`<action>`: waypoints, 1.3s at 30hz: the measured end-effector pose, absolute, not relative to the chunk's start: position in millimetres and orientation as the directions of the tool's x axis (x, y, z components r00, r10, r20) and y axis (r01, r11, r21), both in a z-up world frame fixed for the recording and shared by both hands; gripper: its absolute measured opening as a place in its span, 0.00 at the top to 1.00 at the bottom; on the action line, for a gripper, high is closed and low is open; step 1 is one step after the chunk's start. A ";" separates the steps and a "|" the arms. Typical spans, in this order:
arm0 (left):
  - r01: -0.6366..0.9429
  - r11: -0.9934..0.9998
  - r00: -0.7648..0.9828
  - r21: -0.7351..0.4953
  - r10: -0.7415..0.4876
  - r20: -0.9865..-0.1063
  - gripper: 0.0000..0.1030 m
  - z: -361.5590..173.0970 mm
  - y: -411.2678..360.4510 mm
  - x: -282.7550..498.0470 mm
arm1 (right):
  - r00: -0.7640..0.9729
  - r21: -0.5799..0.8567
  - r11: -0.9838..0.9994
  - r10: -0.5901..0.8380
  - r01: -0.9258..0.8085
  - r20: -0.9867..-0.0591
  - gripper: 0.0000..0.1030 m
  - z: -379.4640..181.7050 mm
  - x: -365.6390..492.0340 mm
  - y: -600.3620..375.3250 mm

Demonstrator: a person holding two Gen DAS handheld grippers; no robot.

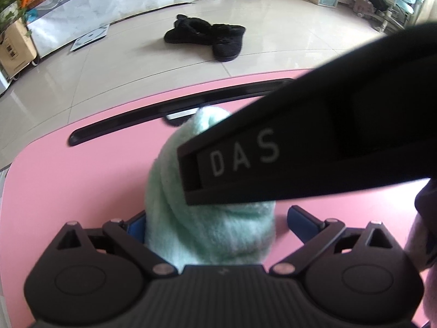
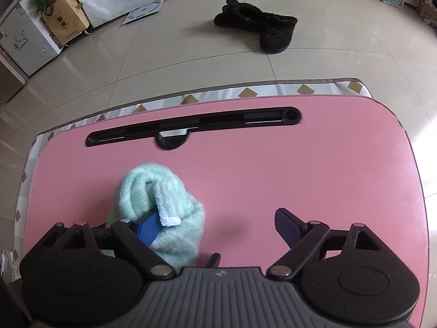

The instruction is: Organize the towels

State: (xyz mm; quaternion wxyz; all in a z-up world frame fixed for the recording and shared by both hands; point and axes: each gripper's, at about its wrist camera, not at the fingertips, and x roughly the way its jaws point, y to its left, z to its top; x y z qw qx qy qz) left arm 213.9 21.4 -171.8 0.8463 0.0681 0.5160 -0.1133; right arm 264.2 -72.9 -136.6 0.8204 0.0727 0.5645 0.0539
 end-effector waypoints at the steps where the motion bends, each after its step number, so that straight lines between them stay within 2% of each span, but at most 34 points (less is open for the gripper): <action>1: 0.266 0.964 0.442 -0.002 -0.123 -0.889 0.02 -172.1 18.5 213.4 | 0.358 0.179 0.984 0.167 0.000 -0.919 0.16 -136.8 263.6 -76.8; 39: 0.403 0.915 0.419 0.002 -0.183 -0.889 0.02 -179.5 -90.8 243.6 | 0.351 0.192 0.958 0.109 0.213 -0.930 0.16 -137.1 255.2 -193.7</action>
